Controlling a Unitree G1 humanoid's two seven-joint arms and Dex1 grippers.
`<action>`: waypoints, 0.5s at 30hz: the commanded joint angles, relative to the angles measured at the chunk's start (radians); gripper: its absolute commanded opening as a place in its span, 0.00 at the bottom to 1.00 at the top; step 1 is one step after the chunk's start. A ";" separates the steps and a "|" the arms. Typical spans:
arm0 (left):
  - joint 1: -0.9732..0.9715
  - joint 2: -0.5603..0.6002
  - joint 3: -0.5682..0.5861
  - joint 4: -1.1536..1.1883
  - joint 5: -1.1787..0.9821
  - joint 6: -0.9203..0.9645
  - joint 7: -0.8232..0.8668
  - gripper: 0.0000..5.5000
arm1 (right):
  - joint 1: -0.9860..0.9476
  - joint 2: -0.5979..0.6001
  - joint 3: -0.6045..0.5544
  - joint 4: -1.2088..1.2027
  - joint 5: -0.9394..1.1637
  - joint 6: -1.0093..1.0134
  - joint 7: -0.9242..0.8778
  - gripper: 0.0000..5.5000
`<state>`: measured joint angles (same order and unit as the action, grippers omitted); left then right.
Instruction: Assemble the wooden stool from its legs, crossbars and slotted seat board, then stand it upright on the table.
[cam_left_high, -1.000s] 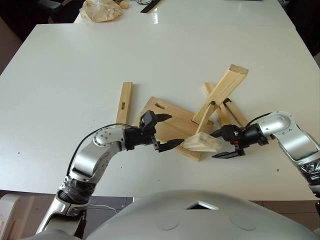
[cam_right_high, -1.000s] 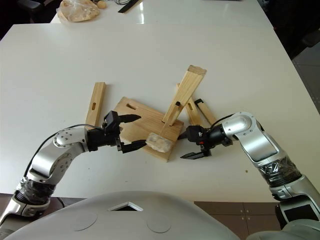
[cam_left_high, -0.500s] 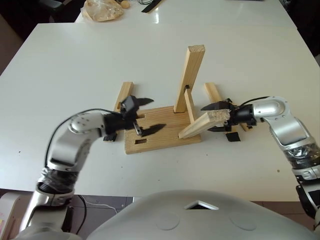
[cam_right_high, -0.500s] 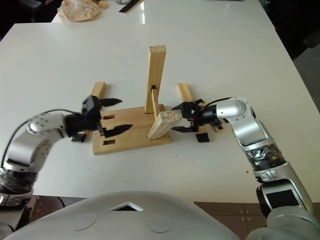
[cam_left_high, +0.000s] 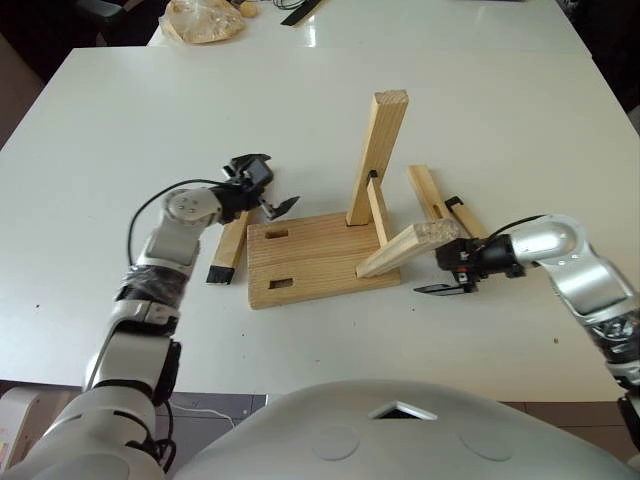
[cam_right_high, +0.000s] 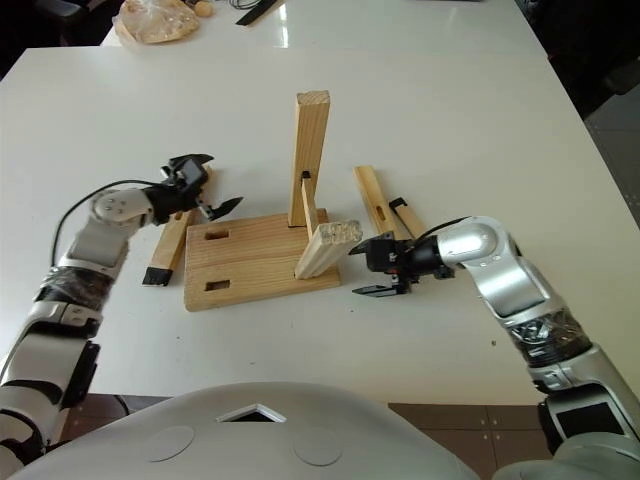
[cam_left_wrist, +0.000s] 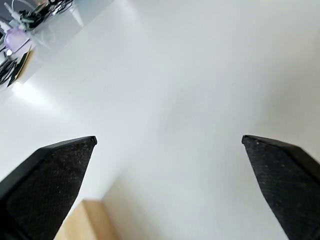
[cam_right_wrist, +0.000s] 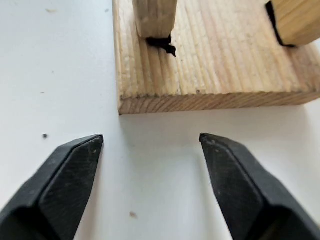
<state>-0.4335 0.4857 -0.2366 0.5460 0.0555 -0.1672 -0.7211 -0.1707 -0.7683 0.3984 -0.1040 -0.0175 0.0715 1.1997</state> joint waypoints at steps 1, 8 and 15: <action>0.001 0.041 -0.045 0.082 0.078 -0.110 -0.036 0.98 | 0.022 0.026 0.023 0.007 -0.060 -0.008 -0.064 0.65; 0.089 0.101 -0.038 0.026 0.056 -0.146 -0.104 0.98 | -0.029 0.179 -0.062 0.080 -0.034 0.161 -0.282 0.65; 0.128 0.078 -0.036 -0.106 0.017 -0.063 -0.107 0.98 | -0.137 0.314 -0.071 0.213 -0.046 0.255 -0.414 0.65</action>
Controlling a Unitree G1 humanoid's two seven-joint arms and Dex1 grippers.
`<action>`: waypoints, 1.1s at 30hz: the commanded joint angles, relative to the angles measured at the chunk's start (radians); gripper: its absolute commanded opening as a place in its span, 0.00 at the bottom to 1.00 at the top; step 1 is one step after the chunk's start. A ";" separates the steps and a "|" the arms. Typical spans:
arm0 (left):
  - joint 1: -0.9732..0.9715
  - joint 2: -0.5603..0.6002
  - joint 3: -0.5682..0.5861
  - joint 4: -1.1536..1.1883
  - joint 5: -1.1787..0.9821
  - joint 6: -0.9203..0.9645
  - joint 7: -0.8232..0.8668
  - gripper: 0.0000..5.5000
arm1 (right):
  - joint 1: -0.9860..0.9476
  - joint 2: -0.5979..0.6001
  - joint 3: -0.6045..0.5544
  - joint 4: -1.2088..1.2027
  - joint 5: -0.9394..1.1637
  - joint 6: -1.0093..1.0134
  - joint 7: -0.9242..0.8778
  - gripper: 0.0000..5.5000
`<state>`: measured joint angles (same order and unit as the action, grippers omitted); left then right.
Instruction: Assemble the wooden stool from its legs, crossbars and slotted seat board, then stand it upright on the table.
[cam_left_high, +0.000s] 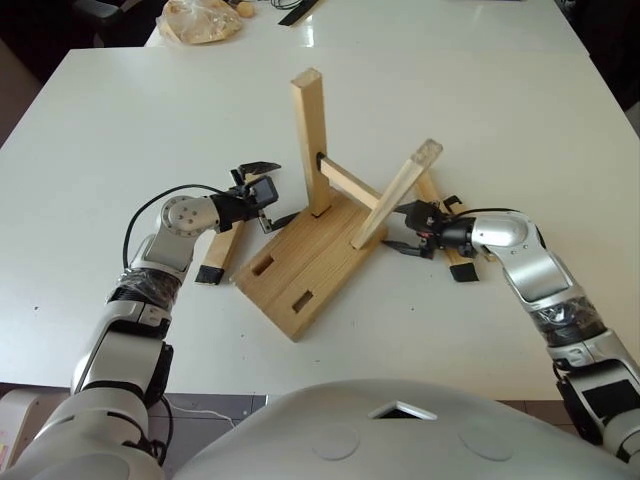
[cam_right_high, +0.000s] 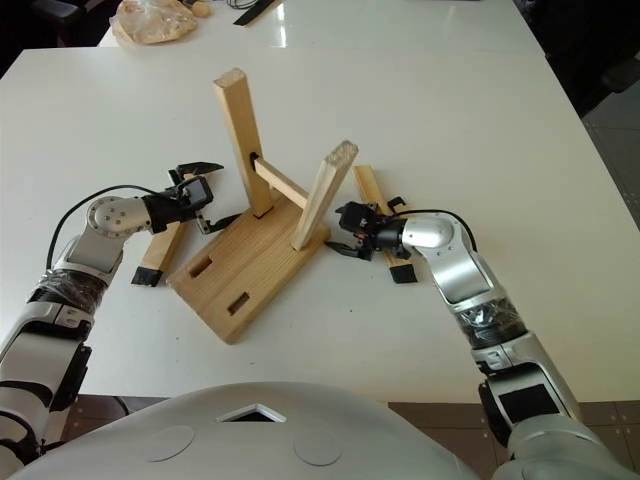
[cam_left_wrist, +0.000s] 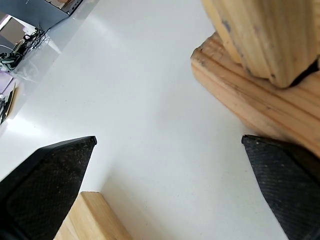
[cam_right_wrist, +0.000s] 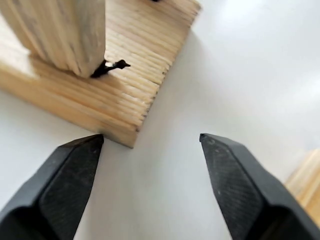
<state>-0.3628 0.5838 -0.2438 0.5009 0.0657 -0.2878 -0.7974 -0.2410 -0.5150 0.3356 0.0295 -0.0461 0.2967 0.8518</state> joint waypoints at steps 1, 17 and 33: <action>0.067 -0.029 -0.030 -0.084 0.003 0.073 -0.027 0.98 | -0.083 0.074 -0.009 0.105 -0.022 0.026 -0.080 0.65; 0.148 -0.008 0.041 -0.190 0.010 0.173 0.082 0.98 | -0.095 0.010 -0.050 0.035 -0.005 0.039 -0.037 0.65; 0.588 0.065 0.411 -0.848 -0.205 0.523 0.174 0.98 | 0.334 -0.206 -0.568 -0.331 0.176 0.312 -0.060 0.65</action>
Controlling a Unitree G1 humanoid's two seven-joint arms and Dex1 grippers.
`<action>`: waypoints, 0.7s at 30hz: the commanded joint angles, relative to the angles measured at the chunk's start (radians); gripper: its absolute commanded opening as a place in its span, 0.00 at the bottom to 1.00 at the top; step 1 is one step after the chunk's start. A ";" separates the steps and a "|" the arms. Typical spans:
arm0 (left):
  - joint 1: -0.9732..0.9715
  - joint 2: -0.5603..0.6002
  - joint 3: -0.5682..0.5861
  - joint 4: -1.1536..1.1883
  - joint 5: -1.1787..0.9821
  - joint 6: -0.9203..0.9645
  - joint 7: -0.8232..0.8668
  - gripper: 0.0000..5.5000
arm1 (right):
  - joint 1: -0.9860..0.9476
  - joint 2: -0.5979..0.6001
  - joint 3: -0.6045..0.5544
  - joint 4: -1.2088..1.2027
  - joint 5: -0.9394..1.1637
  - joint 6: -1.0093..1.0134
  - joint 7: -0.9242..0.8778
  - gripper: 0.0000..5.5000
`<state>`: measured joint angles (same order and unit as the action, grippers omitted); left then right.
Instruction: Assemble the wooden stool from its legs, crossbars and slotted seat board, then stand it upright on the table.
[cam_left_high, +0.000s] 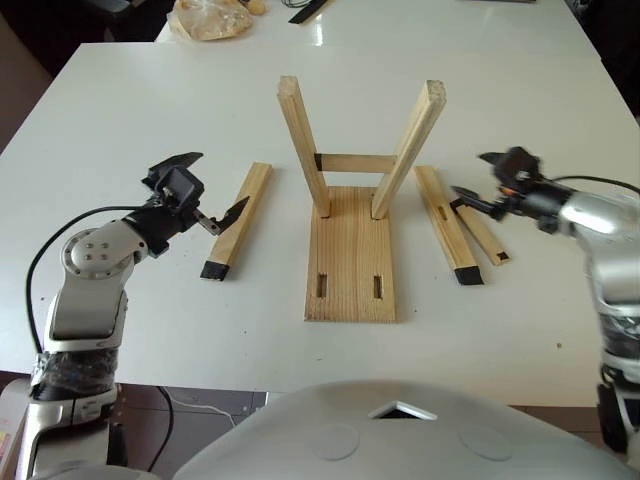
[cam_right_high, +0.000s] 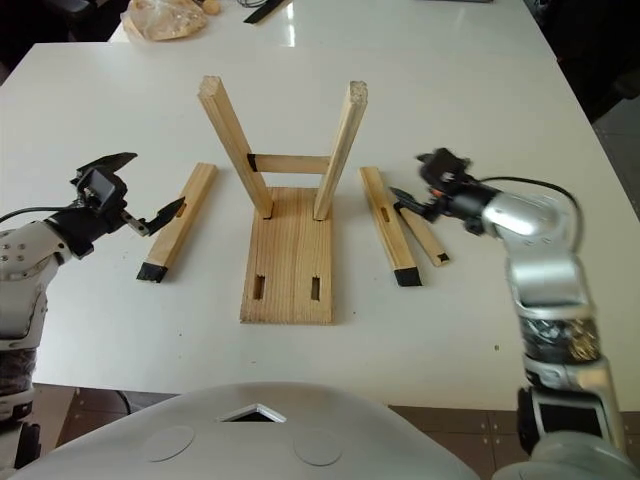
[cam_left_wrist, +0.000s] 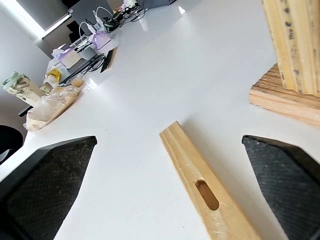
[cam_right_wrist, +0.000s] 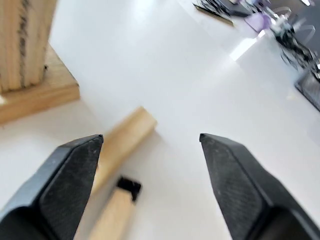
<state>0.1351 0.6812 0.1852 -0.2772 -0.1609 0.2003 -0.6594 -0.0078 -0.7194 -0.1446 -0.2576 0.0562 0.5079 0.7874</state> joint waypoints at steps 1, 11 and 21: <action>0.112 -0.043 -0.019 -0.090 0.024 0.043 0.049 0.98 | 0.120 -0.008 -0.105 -0.062 0.100 0.138 0.016 0.65; 0.122 -0.118 -0.053 -0.115 0.057 0.087 0.150 0.98 | 0.174 -0.031 -0.044 -0.063 0.140 0.211 0.011 0.65; 0.142 -0.165 -0.146 -0.115 0.095 0.082 0.178 0.98 | 0.246 -0.028 0.050 -0.005 0.105 0.124 -0.017 0.65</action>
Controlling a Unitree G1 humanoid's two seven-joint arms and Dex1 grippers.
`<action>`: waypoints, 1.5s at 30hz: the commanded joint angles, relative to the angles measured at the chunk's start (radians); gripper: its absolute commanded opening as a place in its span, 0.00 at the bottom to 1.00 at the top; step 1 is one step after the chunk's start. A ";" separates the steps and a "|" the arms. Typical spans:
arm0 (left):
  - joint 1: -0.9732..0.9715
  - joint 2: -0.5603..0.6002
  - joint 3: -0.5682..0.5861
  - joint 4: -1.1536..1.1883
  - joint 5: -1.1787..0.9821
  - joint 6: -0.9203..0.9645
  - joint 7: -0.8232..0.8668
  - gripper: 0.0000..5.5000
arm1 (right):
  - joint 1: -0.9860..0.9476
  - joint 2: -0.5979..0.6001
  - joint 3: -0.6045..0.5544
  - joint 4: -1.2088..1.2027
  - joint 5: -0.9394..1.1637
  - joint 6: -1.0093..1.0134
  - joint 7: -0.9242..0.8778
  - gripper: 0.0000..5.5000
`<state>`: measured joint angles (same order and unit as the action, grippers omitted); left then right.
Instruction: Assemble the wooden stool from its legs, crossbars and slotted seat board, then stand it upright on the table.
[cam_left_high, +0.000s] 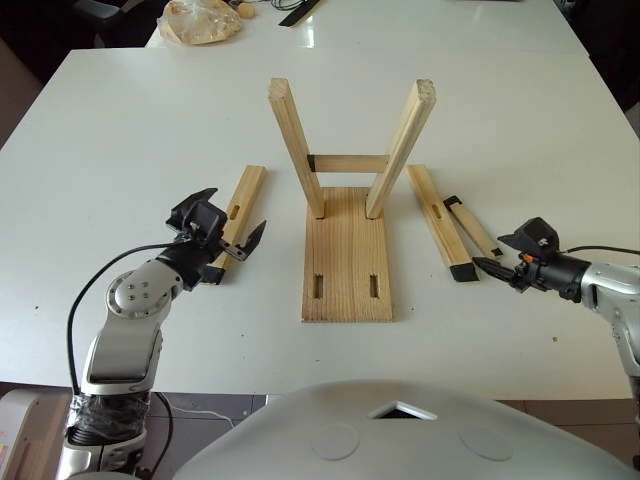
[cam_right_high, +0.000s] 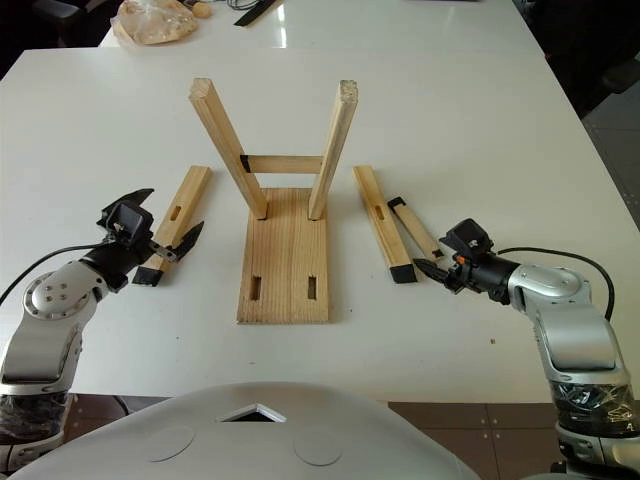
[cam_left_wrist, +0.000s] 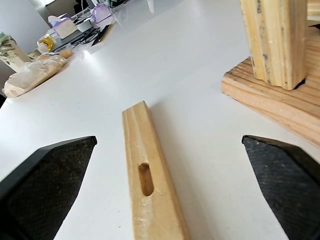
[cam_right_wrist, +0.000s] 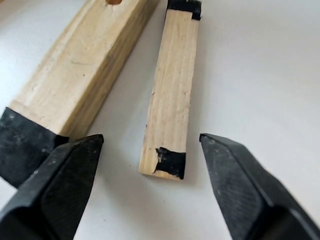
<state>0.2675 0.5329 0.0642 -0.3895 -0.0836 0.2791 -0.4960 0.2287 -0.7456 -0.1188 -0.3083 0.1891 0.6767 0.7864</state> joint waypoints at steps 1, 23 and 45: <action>0.003 -0.026 -0.029 0.004 0.016 0.005 0.020 0.98 | 0.005 0.003 0.030 0.064 -0.029 -0.057 -0.020 0.61; -0.091 0.004 0.197 -0.225 -0.356 0.188 -0.045 0.98 | -0.119 0.022 -0.067 0.196 0.101 -0.170 -0.018 0.24; -0.537 0.177 0.078 -0.368 -1.313 0.384 -0.030 0.68 | -0.640 -0.036 -0.052 -0.172 1.158 0.291 0.204 0.24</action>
<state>-0.2504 0.6964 0.1590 -0.7701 -1.4104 0.6482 -0.5051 -0.3855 -0.7588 -0.2132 -0.4746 1.3884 0.9555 0.9555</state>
